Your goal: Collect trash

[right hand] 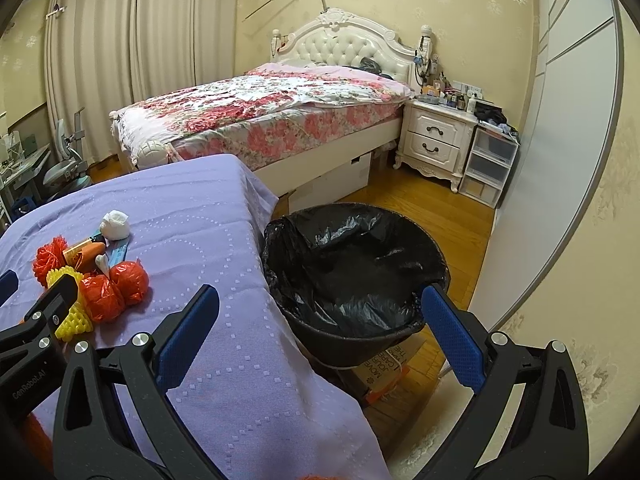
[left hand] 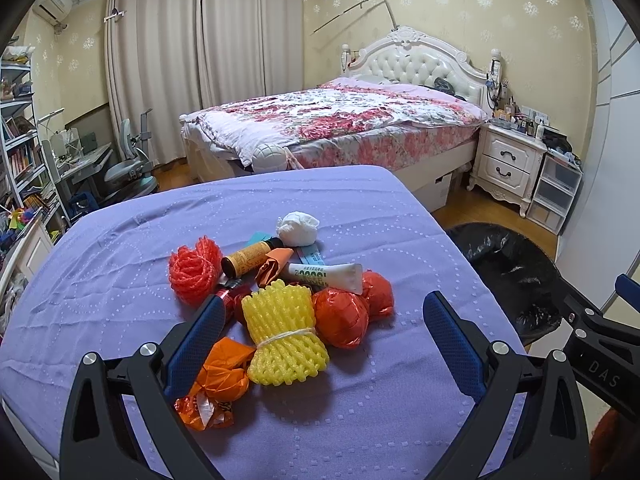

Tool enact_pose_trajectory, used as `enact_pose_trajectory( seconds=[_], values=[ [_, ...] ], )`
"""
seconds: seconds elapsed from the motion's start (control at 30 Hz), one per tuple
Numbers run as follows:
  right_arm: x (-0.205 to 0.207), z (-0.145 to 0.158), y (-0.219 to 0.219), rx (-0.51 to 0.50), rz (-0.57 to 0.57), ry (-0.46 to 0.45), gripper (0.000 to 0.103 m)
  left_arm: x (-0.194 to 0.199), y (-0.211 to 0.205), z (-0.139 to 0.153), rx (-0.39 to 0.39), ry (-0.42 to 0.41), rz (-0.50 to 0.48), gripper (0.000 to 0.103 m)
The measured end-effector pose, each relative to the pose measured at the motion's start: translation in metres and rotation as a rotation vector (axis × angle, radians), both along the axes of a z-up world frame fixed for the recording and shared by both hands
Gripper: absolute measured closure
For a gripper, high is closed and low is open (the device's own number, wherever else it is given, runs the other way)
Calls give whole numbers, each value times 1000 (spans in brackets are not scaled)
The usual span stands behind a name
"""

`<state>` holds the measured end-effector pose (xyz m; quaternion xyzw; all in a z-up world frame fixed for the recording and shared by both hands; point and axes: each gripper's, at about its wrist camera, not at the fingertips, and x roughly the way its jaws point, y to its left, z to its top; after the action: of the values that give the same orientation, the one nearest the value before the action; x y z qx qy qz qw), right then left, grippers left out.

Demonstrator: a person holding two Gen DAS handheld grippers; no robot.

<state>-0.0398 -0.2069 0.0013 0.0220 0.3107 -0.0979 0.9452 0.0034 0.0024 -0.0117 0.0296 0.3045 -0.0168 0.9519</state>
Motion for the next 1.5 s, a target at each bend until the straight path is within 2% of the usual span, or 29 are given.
enact_pose_trajectory(
  seconds=[1.5],
  values=[
    [-2,-1,-7,1,-17,-2,4,1,-7,-5,-1,8,-2,7]
  ],
)
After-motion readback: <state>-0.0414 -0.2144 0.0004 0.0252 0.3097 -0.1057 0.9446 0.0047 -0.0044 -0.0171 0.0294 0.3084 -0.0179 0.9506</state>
